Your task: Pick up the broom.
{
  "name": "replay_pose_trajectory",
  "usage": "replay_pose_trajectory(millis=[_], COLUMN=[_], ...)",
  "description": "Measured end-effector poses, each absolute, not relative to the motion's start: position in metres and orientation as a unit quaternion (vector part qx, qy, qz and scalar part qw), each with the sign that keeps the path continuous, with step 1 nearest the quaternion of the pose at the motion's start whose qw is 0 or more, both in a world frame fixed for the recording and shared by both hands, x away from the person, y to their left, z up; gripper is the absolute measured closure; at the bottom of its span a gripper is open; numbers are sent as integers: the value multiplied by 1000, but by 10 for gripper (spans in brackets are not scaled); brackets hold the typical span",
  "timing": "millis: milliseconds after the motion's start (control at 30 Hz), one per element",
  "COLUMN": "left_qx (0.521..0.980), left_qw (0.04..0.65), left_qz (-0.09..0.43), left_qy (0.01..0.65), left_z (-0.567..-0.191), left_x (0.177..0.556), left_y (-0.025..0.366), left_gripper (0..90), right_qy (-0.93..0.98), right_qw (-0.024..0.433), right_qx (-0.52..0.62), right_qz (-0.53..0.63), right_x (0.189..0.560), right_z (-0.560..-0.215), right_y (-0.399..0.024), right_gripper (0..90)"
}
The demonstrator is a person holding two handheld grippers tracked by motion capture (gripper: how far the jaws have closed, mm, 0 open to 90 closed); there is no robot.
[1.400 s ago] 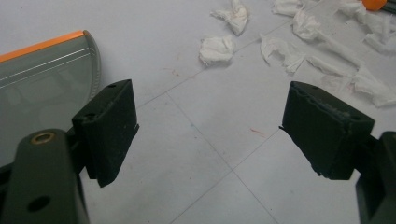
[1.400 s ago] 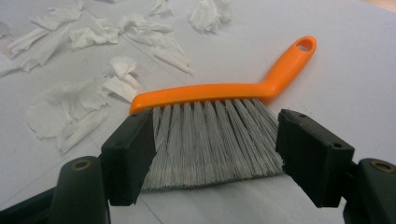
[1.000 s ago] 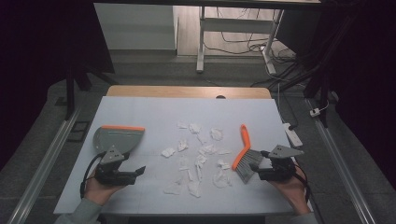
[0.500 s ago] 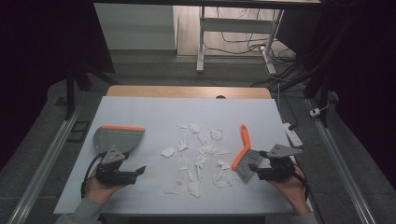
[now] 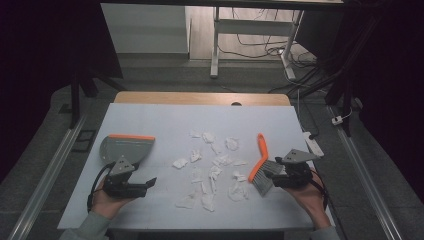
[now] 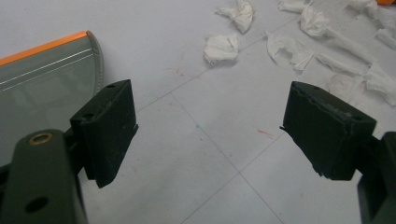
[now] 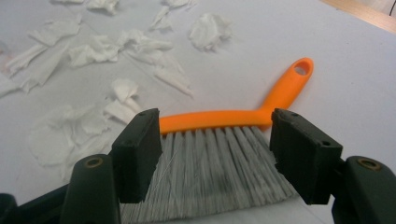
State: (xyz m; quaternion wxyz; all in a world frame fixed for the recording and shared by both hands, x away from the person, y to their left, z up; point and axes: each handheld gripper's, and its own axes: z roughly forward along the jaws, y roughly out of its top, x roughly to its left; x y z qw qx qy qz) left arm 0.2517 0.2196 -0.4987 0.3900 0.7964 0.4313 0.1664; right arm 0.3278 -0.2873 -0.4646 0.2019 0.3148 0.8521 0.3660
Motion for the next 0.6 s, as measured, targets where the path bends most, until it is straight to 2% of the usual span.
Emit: replay_pose_trajectory(millis=[267,600], left_qx=[796,795], left_qw=[388,391], left_qz=[168,169], left_qy=[432,433], left_z=[-499,-498], left_x=[252,252], left_y=[220,220], left_gripper=[182,182], right_qy=[849,855], right_qw=[202,193], right_qx=[343,371], right_qz=[347,307], right_x=[345,366], right_z=[-449,-446], right_y=[-279,-267], right_gripper=[338,335])
